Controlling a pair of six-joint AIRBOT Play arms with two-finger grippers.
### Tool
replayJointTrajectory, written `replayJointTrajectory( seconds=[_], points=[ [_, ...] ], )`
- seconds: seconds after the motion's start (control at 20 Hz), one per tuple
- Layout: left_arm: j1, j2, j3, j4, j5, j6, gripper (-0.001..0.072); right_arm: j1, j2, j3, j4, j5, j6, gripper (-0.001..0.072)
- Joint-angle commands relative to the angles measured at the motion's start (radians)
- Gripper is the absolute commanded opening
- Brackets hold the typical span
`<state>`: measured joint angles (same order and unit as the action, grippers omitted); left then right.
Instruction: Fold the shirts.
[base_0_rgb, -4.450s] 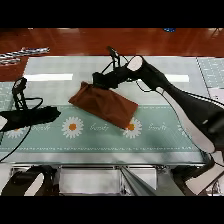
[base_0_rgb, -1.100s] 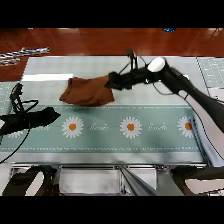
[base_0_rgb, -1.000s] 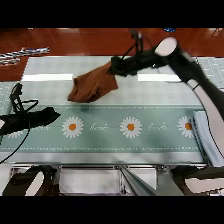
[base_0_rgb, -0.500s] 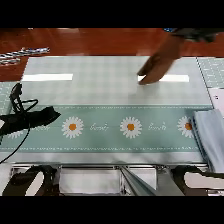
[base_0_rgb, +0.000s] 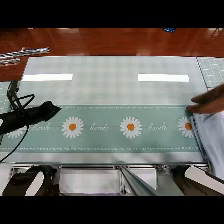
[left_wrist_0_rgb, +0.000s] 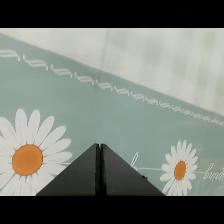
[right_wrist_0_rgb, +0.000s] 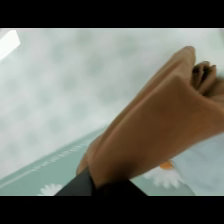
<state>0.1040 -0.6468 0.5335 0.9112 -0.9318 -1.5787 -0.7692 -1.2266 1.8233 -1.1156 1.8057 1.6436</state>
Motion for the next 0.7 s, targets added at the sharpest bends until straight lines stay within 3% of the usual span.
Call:
replayJointTrajectory(
  seconds=[0.0,0.25,0.3,0.35,0.4,0.5,0.65],
  points=[
    [-0.001,0.000,0.000,-0.015,0.036,0.000,0.0013,-0.200,0.155,-0.274,-0.174,0.053,-0.051,0.0021],
    [-0.001,-0.002,0.000,-0.014,0.039,0.006,0.0013,-0.359,0.374,-0.654,-0.593,0.054,0.010,0.0025],
    [-0.001,-0.002,0.000,-0.014,0.039,0.033,0.0014,-0.359,0.391,-0.690,-0.636,0.054,0.021,0.0109],
    [-0.001,-0.002,0.000,-0.014,0.039,0.056,0.0013,-0.359,0.395,-0.714,-0.655,0.054,0.040,0.0367],
    [0.000,-0.002,0.000,-0.014,0.040,0.080,0.0013,-0.359,0.392,-0.718,-0.644,0.042,0.039,0.0411],
    [0.000,-0.002,0.000,-0.014,0.080,0.126,0.0013,-0.346,0.381,-0.717,-0.630,0.023,0.039,0.0411],
    [0.002,-0.008,0.022,-0.014,0.251,0.131,0.0013,-0.281,0.352,-0.711,-0.583,-0.040,0.039,0.0379]
  ],
)
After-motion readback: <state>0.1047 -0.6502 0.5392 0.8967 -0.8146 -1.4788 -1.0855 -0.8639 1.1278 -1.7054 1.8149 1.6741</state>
